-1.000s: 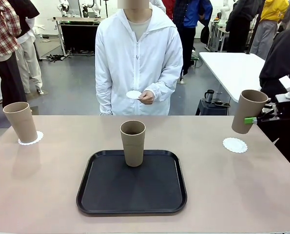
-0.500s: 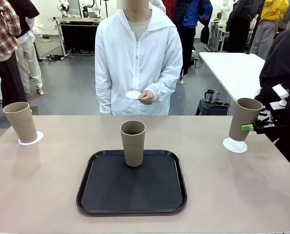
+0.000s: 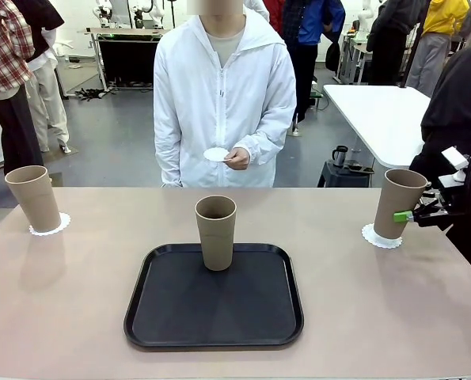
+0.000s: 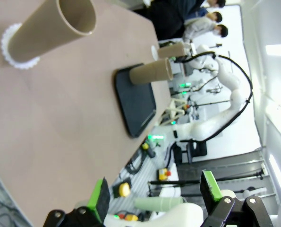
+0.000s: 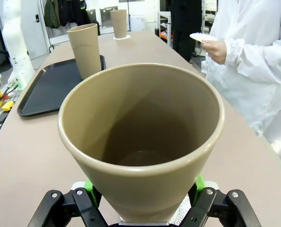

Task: Place coasters on the table and set cups on them.
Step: Take one Reusable plastic cup from the Flat Tray and place it on a coaster set by the human.

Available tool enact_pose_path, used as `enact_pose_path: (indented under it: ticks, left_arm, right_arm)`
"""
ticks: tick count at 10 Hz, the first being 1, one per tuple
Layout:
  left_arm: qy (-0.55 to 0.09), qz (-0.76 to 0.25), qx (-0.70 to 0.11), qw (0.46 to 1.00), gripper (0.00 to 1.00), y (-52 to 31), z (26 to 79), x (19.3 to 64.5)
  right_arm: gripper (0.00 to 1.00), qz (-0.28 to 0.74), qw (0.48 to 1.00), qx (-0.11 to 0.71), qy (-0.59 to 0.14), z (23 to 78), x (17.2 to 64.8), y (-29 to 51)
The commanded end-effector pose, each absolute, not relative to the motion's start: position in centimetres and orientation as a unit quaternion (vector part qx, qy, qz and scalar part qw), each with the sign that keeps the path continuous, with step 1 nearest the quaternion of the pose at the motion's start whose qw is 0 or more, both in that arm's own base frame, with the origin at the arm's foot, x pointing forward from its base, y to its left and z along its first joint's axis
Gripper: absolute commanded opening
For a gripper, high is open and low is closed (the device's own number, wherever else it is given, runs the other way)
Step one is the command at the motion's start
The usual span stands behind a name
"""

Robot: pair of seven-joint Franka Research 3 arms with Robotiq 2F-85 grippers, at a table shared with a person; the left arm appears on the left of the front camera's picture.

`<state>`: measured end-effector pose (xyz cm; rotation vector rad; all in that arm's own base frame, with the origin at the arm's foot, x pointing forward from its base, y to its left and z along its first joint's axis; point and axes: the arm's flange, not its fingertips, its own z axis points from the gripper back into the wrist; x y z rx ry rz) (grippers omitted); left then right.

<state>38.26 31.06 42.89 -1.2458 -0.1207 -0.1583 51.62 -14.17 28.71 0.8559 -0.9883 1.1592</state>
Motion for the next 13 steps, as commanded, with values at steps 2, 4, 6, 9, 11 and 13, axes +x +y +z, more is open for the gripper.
enact_pose_path:
  ticks: [2,4,6,9,11,13]
  left_arm:
    - [-0.057,-0.068,-0.581,0.809,1.0,31.0,43.2,38.3]
    - [-0.057,-0.068,-0.581,0.809,1.0,31.0,43.2,38.3]
    - [-0.057,-0.068,-0.581,0.809,1.0,31.0,43.2,38.3]
    - [-0.057,-0.068,-0.581,0.809,1.0,31.0,43.2,38.3]
    - [-0.057,-0.068,-0.581,0.809,1.0,31.0,43.2,38.3]
    - [-0.057,-0.068,-0.581,0.809,1.0,31.0,43.2,38.3]
  right_arm:
    - [0.84,0.517,0.637,0.384,-0.424,28.1,52.8,-14.2]
    - [0.84,0.517,0.637,0.389,-0.418,27.7,53.1,-13.9]
    - [0.84,0.516,0.639,0.393,-0.413,27.2,53.5,-13.9]
    - [0.84,0.519,0.644,0.395,-0.4,26.4,53.9,-13.5]
    - [1.0,0.523,0.644,0.392,-0.397,26.7,53.8,-13.4]
    - [1.0,0.522,0.653,0.38,-0.396,27.3,53.6,-13.4]
